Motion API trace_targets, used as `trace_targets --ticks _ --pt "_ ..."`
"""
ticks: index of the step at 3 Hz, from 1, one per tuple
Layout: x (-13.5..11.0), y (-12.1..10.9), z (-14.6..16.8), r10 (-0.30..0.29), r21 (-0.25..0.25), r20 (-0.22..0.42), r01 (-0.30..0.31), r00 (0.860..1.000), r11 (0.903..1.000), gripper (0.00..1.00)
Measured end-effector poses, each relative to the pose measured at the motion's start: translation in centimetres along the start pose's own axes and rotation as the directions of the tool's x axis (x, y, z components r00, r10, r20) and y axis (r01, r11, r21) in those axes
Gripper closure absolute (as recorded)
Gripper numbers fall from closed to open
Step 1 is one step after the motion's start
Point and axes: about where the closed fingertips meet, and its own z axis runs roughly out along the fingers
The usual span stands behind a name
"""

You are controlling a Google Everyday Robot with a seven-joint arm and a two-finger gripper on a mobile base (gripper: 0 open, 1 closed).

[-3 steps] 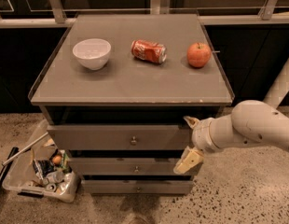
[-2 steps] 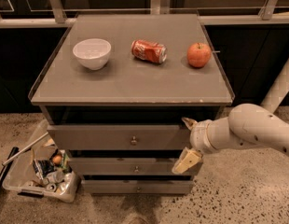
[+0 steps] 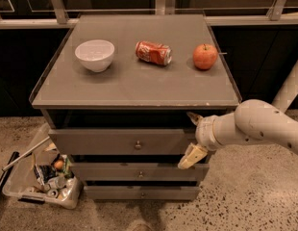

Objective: Open top drawer

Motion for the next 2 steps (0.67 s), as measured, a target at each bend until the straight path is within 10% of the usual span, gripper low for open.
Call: trace_targets --ticks 2 --pt "-0.1 -0.1 2.3 -0.035 -0.042 0.012 0.035 0.999 0.9985 0.00"
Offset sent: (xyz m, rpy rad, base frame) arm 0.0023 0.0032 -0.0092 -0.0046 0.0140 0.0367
